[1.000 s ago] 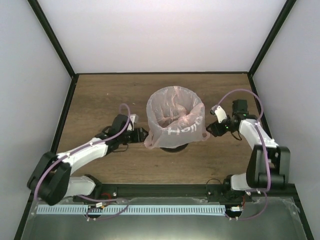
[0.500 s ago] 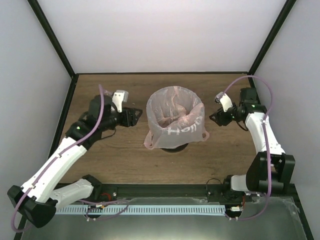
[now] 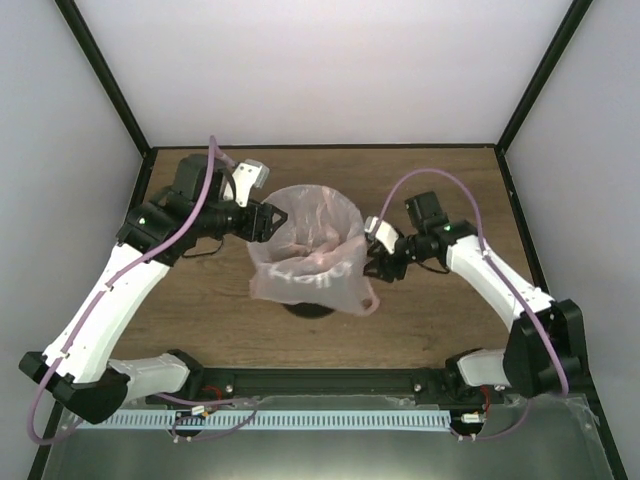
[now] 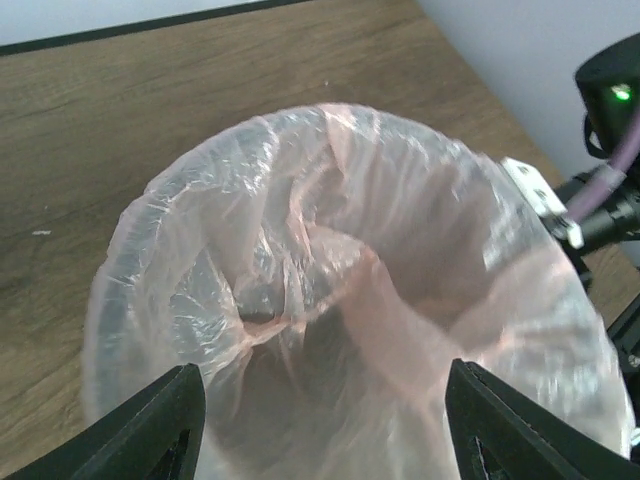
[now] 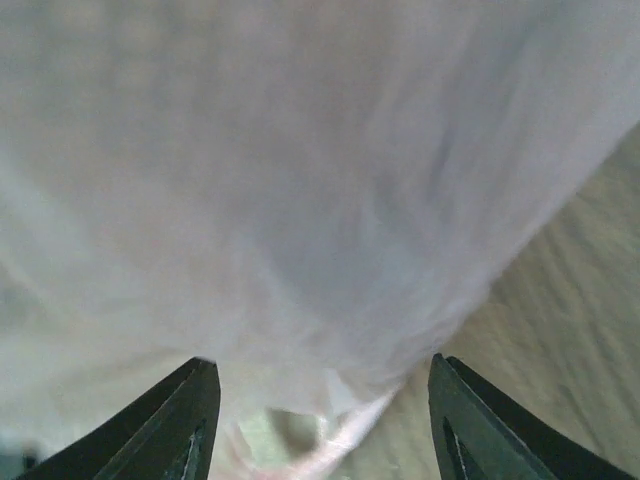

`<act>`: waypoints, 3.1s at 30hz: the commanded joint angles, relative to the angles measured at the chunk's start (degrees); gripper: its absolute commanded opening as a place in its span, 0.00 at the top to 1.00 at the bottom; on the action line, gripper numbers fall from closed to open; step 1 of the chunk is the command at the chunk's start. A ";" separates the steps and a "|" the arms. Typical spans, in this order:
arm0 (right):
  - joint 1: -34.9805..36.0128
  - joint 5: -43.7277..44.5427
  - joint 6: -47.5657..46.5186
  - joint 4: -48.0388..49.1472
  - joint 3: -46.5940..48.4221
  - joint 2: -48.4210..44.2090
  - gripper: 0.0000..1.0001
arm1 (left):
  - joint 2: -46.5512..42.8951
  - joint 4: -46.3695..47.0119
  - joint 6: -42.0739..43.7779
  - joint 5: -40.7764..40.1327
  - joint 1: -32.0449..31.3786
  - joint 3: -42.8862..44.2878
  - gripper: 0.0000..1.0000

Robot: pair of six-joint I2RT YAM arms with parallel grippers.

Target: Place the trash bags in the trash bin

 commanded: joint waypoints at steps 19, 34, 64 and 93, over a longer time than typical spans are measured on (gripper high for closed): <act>-11.24 -2.98 16.01 15.74 -15.49 -18.31 0.30 | 5.87 -4.70 1.71 0.81 -4.30 -2.97 0.44; -13.39 4.99 19.38 22.40 -17.51 -20.49 0.29 | 12.16 -6.54 2.65 -5.04 -8.22 -2.32 0.46; -13.39 -1.27 17.64 21.52 -18.80 -27.85 0.25 | 20.61 -1.32 3.49 -6.37 -14.37 -16.80 0.41; -13.39 -6.99 14.94 19.02 -18.61 -25.46 0.25 | 24.59 -5.16 2.80 -8.59 -16.01 -12.51 0.44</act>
